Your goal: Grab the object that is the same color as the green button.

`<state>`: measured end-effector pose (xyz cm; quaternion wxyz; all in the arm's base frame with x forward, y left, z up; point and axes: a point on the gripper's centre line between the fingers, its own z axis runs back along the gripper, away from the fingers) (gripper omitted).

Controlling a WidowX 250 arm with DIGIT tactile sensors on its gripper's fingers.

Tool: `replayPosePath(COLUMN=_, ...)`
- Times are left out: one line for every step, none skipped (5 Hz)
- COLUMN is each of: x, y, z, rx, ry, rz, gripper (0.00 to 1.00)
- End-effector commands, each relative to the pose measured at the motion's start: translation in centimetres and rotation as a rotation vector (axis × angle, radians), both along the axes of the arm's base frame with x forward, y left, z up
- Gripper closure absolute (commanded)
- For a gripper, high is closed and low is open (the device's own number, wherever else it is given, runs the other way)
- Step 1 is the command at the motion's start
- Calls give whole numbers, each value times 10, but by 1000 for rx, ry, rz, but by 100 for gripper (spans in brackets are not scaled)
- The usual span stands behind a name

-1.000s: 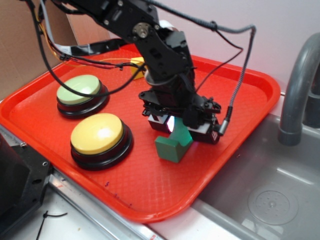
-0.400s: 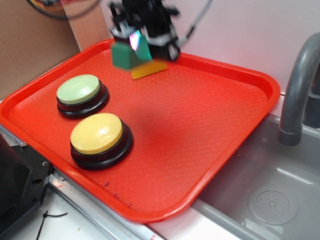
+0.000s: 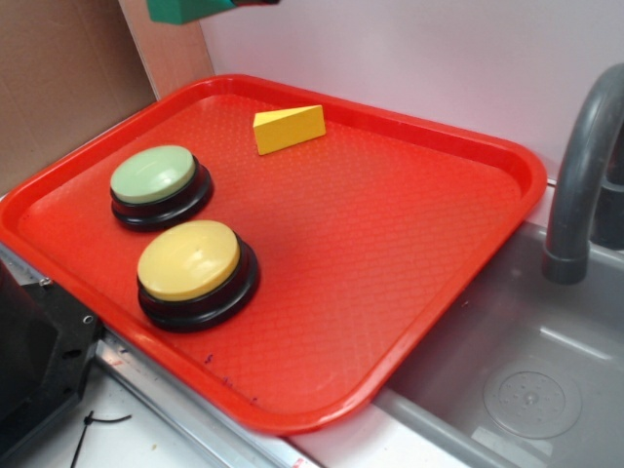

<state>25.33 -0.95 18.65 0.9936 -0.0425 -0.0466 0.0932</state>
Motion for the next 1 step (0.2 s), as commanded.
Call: replayPosePath(x=14, y=10, z=2, rx=29, ry=-37, rz=15, gripper=100)
